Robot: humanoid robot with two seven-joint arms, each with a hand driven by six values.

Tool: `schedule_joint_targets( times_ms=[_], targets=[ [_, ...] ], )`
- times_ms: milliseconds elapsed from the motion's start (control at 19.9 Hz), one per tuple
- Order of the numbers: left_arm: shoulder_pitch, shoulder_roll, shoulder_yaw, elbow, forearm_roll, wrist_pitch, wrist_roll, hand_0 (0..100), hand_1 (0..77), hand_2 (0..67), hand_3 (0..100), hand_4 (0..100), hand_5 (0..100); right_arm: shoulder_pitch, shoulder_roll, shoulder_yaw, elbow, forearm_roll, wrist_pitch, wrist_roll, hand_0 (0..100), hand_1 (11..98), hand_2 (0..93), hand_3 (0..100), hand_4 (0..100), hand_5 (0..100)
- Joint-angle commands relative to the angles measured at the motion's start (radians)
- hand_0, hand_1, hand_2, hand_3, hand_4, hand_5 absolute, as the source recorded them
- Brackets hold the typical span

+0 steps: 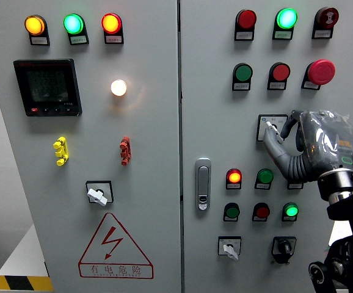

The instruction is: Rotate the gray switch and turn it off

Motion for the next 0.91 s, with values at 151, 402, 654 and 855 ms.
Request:
schedule_joint_targets(
  times_ms=[151,402,654,855],
  targets=[
    [0.000,0.000,0.000,0.000,0.000,0.000,0.000,84,0.0,13.4,19,8,11,0.000,0.0001,-0.001,0.000,0.000,0.000,0.000,60,33.1,71.4,100,100,100],
    [0.000,0.000,0.000,0.000,0.000,0.000,0.000,84,0.0,13.4,19,8,11,0.001,0.0001,-0.001,0.002,0.000,0.000,-0.008,62,33.3,72.8,100,100,100],
    [0.000,0.000,0.000,0.000,-0.002,0.000,0.000,84,0.0,13.4,19,8,11,0.001,0.0001,-0.003,0.002,0.000,0.002,-0.020,64,33.2,72.9,100,100,100],
    [0.000,0.000,0.000,0.000,0.000,0.000,0.000,84,0.0,13.4,19,8,11,0.004,0.0001,-0.011,0.002,0.000,0.000,-0.023,65,33.1,73.2,100,100,100]
  ],
)
